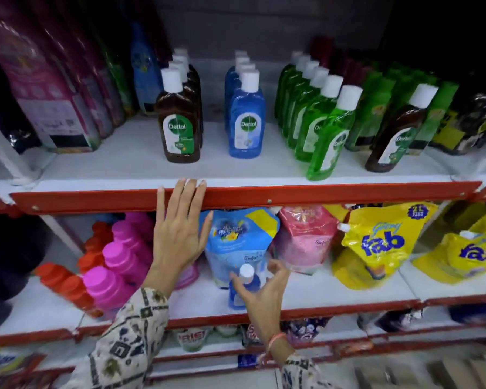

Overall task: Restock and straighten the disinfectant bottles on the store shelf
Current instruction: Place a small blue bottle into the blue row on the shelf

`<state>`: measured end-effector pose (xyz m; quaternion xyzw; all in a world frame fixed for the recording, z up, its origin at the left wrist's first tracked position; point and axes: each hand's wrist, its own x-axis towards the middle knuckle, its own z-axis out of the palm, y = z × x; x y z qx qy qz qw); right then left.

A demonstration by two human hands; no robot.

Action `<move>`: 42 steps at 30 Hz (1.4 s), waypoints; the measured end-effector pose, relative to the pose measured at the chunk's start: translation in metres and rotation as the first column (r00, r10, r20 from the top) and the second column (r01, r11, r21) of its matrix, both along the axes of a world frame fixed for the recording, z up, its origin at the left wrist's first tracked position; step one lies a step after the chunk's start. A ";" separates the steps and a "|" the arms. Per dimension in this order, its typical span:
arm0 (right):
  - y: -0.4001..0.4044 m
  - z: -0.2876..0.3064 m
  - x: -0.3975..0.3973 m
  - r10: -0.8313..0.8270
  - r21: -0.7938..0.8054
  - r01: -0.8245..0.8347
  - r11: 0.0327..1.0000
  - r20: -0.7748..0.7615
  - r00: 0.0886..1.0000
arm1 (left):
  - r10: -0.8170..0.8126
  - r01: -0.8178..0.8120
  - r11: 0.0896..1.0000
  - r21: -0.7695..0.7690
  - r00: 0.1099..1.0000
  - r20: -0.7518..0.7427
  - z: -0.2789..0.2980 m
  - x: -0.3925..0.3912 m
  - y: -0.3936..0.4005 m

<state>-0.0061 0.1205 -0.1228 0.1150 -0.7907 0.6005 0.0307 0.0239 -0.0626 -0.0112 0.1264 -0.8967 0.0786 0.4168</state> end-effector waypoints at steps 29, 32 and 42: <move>0.006 0.220 -0.032 -0.144 -0.390 -0.004 0.921 -0.351 0.925 | -0.153 0.152 0.987 0.046 0.988 0.012 -0.002 0.004 -0.012; -0.007 0.242 -0.053 -0.132 -0.381 -0.021 0.924 -0.369 0.920 | -0.152 0.152 0.987 0.053 0.988 0.005 -0.003 0.003 -0.011; -0.052 0.233 -0.111 -0.067 -0.199 -0.006 0.980 -0.355 0.933 | -0.142 0.140 0.987 0.076 0.990 0.022 -0.001 0.004 -0.009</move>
